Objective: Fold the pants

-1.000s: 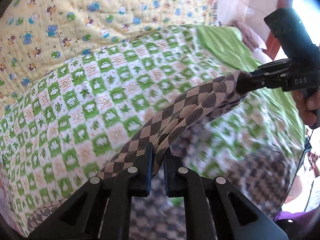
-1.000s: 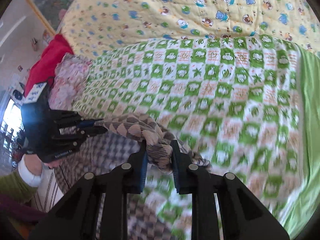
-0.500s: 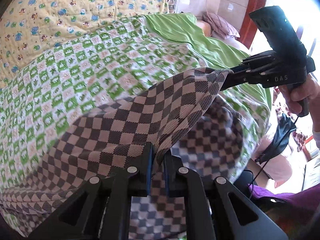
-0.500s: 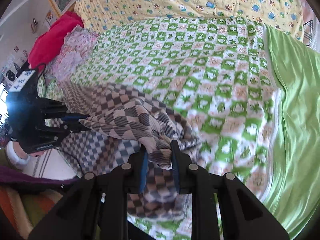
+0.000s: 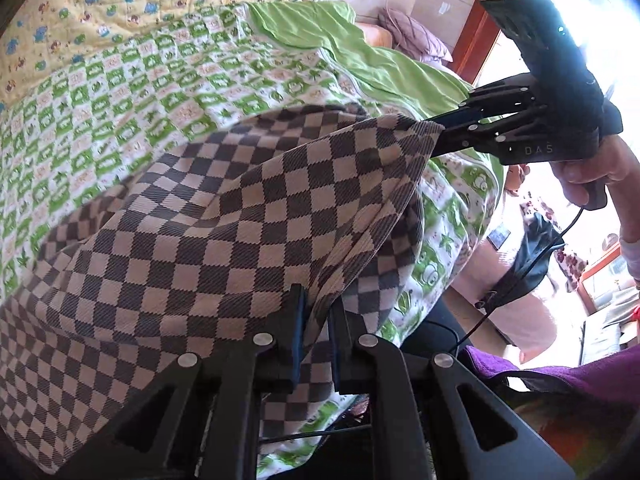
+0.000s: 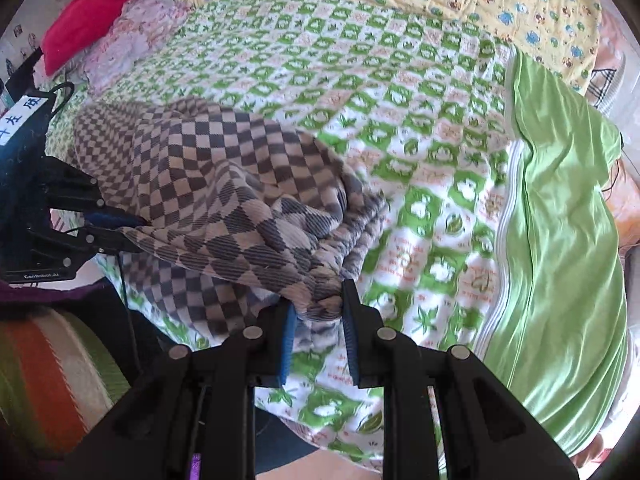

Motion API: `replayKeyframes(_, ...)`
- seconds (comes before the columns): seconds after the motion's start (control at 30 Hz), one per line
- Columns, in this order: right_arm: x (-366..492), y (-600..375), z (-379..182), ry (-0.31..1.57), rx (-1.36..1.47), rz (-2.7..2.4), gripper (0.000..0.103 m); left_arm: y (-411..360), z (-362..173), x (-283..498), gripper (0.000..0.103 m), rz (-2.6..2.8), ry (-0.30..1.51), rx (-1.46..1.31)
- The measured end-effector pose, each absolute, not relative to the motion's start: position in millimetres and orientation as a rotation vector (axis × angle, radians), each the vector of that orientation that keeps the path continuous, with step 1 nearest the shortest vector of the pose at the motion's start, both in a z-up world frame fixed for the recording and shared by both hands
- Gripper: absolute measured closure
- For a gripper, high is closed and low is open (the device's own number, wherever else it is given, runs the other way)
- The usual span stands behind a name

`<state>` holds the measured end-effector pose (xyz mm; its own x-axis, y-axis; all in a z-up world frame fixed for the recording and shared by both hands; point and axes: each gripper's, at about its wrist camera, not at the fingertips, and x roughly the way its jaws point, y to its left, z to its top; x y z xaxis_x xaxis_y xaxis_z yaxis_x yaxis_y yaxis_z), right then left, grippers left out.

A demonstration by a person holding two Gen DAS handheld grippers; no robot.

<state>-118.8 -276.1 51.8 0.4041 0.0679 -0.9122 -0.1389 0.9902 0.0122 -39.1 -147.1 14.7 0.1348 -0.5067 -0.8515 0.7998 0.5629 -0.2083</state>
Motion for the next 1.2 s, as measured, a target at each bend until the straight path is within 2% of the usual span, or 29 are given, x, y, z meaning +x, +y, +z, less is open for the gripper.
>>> replayKeyframes(0.27, -127.6, -278.5, 6.6, 1.241, -0.077, 0.068, 0.081, -156.5, -17.1, -47.5, 0.092, -0.985, 1.136, 0.341)
replayKeyframes(0.43, -130.1, -273.2, -2.9, 1.254, -0.084, 0.045, 0.081, -154.9, -35.3, -45.3, 0.090, -0.986, 1.154, 0.315)
replayKeyframes(0.53, -135.6, -271.9, 9.1, 1.239, -0.058, 0.017, 0.080, -147.8, -31.6, -42.8, 0.069, -0.999, 1.169, 0.255)
replayKeyframes(0.57, -139.2, -274.0, 18.0, 1.227, -0.019, 0.017, 0.079, -143.7, -29.0, -42.9, 0.058, -0.991, 1.171, 0.247)
replayKeyframes(0.6, -141.4, -277.6, 26.4, 1.206, 0.022, 0.020, 0.077, -139.6, -26.7, -43.0, 0.053, -0.977, 1.168, 0.243)
replayKeyframes(0.63, -146.6, -281.1, 39.7, 1.169, 0.081, 0.028, 0.075, -132.1, -23.5, -44.3, 0.053, -0.957, 1.161, 0.236)
replayKeyframes(0.67, -151.3, -283.5, 51.2, 1.133, 0.130, 0.043, 0.065, -125.4, -21.2, -45.0, 0.053, -0.946, 1.159, 0.225)
replayKeyframes(0.7, -156.7, -284.1, 65.4, 1.081, 0.179, 0.064, 0.050, -118.5, -19.2, -46.1, 0.053, -0.933, 1.160, 0.211)
replayKeyframes(0.77, -161.3, -276.6, 85.0, 0.994, 0.213, 0.097, 0.040, -98.5, -14.5, -47.9, 0.053, -0.895, 1.170, 0.170)
replayKeyframes(0.93, -142.9, -235.6, 105.3, 0.890, 0.268, 0.262, 0.039, -40.0, 3.1, -56.0, 0.053, -0.752, 1.159, 0.075)
replayKeyframes(1.2, -106.7, -146.2, 87.4, 0.867, 0.178, 0.486, 0.039, 66.9, 30.6, -61.4, 0.053, -0.439, 1.087, -0.084)
